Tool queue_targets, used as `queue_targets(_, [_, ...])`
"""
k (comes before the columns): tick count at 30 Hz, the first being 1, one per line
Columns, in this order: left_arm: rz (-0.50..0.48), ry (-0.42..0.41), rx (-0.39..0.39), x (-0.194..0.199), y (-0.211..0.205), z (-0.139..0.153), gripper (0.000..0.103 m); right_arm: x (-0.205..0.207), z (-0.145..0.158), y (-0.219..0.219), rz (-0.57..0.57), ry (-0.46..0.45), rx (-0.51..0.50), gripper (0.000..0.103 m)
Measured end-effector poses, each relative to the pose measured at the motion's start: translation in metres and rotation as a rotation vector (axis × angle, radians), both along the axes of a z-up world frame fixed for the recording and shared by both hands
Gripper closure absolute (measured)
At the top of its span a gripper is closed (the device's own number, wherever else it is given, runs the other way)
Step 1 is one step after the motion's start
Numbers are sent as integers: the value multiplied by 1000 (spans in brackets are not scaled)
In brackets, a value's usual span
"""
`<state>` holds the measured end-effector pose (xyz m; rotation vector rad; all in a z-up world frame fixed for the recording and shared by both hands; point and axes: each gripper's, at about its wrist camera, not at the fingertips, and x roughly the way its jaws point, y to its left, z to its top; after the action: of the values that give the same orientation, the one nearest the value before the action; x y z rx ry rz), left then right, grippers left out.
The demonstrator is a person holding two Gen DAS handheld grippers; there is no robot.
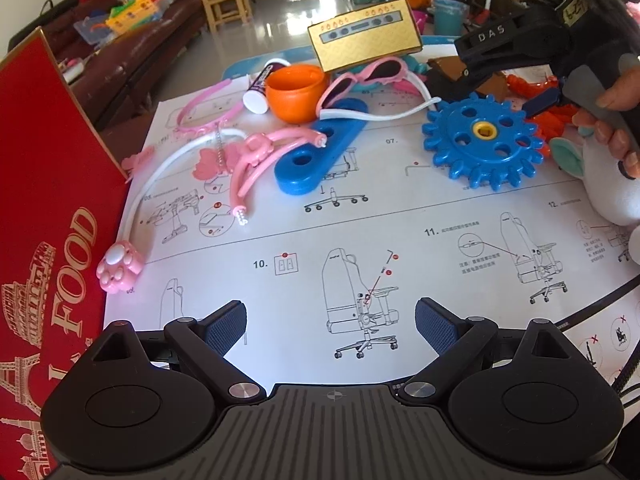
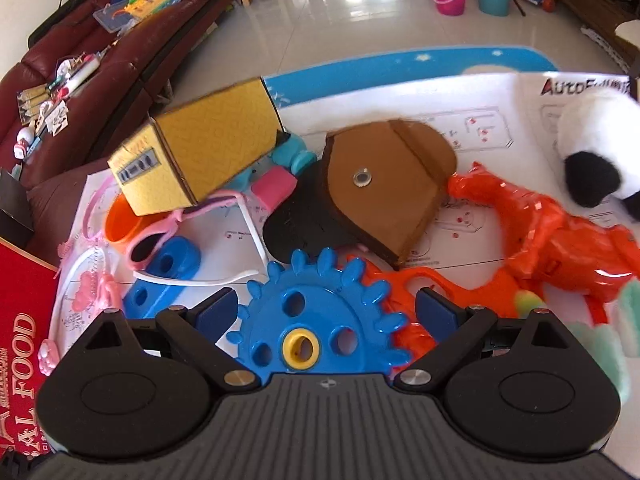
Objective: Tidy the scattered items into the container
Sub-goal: 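Withdraw both tools from the box back over the toy sheet, then lower the right tool onto the blue gear and close on its rim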
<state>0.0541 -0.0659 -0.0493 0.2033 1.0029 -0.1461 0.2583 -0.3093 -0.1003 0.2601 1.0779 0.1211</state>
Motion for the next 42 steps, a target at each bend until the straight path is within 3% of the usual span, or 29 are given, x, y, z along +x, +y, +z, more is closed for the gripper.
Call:
queue_targets(8, [-9, 10, -2, 7, -1, -8, 6, -17, 0, 21, 121, -20, -14, 6])
queue_targets(16, [-43, -31, -6, 16, -10, -4, 6, -46, -11, 46, 225, 114, 167, 9])
queue_targets(22, [-93, -62, 6, 26, -17, -5, 6, -50, -4, 29, 153, 111, 209, 9])
queue_targets(29, [-263, -104, 27, 45, -45, -13, 6, -35, -17, 6, 63, 155, 314, 7])
queue_targets(34, [-373, -74, 47, 59, -64, -27, 3, -34, -20, 5, 69, 138, 345, 7])
queue_targets(37, [-392, -43, 57, 68, -72, -37, 4, -34, -22, 9, 77, 141, 370, 7])
queue_targets(42, [-397, -25, 5, 73, -70, -42, 0, -38, -23, 17, 101, 152, 400, 8])
